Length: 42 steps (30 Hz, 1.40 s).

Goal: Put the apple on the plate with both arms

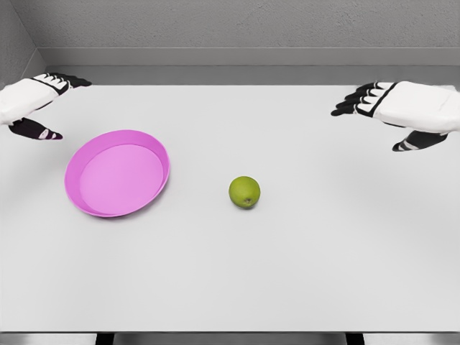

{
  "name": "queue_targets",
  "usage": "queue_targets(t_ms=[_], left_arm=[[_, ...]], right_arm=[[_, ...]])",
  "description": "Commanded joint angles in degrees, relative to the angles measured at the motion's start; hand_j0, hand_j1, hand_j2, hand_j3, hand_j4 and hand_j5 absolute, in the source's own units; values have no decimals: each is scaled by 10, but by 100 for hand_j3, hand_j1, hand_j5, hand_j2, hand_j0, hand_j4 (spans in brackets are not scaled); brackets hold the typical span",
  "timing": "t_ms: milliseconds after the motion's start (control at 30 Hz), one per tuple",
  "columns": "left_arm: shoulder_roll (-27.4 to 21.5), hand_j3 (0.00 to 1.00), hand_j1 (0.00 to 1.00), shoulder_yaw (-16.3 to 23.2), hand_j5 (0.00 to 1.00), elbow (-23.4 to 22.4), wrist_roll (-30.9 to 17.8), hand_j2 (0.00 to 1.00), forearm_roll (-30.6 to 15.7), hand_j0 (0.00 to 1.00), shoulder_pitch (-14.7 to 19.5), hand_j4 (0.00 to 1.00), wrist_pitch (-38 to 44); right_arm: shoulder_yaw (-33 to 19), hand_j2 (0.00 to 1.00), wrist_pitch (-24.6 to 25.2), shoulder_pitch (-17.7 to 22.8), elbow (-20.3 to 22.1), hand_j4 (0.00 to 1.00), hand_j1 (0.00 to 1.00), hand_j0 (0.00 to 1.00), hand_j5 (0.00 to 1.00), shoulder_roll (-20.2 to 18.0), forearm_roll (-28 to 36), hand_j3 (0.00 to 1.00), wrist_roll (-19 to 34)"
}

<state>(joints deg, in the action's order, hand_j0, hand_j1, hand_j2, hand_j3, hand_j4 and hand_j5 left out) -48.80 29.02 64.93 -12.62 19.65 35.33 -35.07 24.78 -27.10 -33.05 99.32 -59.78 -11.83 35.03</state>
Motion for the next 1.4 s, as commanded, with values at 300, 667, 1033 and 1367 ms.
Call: queue_targets(t_ms=[300,667,1033,1367], left_arm=[[64,100,100,9,100,147,-9,100,140,100,4,100,1],[122,100,100,155,100,252,-124,100,180,100,125,100,1],[159,100,100,325,100,245,-129,100,121,100,196,100,1],[187,100,100,339,100,217,-144,100,125,100,213,100,1]], right_arm=[[-2,100,-4,29,1,100,100,100,100,-4,2,100,0],[-1,100,-5,43,5,100,100,100,100,-4,2,100,0],[-1,100,-5,44,6,100,100,100,100,-4,2,100,0],[-1,100,-5,45,7,100,100,100,100,-4,2,100,0]])
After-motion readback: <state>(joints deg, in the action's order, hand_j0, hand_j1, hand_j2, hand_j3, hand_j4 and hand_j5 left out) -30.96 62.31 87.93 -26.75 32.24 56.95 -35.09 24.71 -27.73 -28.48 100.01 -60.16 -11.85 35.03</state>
